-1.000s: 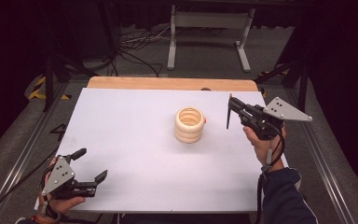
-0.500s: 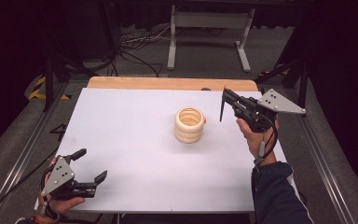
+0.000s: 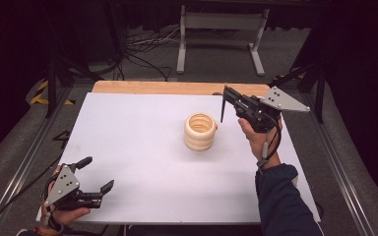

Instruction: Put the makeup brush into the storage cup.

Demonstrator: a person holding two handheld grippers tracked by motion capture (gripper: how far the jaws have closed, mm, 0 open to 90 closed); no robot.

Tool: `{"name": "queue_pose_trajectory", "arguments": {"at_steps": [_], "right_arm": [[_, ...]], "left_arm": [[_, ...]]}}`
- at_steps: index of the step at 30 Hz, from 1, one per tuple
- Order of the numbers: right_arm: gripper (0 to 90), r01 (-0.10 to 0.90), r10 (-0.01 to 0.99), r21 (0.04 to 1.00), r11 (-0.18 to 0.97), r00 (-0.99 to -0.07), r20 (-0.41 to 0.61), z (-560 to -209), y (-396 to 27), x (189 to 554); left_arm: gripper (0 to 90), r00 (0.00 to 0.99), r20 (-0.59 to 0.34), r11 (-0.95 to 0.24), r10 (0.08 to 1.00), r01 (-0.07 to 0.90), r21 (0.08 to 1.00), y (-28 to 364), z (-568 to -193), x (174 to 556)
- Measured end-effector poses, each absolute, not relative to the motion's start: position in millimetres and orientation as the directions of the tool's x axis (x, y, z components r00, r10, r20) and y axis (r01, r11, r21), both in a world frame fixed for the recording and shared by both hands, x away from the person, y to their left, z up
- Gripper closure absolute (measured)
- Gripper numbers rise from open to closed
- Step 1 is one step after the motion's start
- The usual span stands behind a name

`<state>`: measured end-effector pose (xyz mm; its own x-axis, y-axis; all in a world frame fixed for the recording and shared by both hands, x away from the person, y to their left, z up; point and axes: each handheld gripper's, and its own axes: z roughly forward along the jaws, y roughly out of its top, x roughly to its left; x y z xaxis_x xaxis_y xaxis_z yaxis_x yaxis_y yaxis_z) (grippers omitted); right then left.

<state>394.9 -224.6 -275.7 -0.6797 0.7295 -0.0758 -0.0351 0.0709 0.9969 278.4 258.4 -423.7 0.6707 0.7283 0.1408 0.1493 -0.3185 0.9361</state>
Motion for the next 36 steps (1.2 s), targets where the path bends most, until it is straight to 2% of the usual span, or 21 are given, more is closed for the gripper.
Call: {"name": "queue_pose_trajectory", "arguments": {"at_steps": [24,36], "right_arm": [[84.7,0.022,0.721,0.996,0.090,-0.691,-0.050,-304,-170,425],[84.7,0.031,0.734,0.994,0.101,-0.677,-0.054,-318,-164,433]], "left_arm": [[4.8,0.677,0.144,-0.317,0.722,0.139,0.938,260,-424,276],[4.8,0.682,0.148,-0.324,0.716,0.136,0.936,260,-424,276]]}}
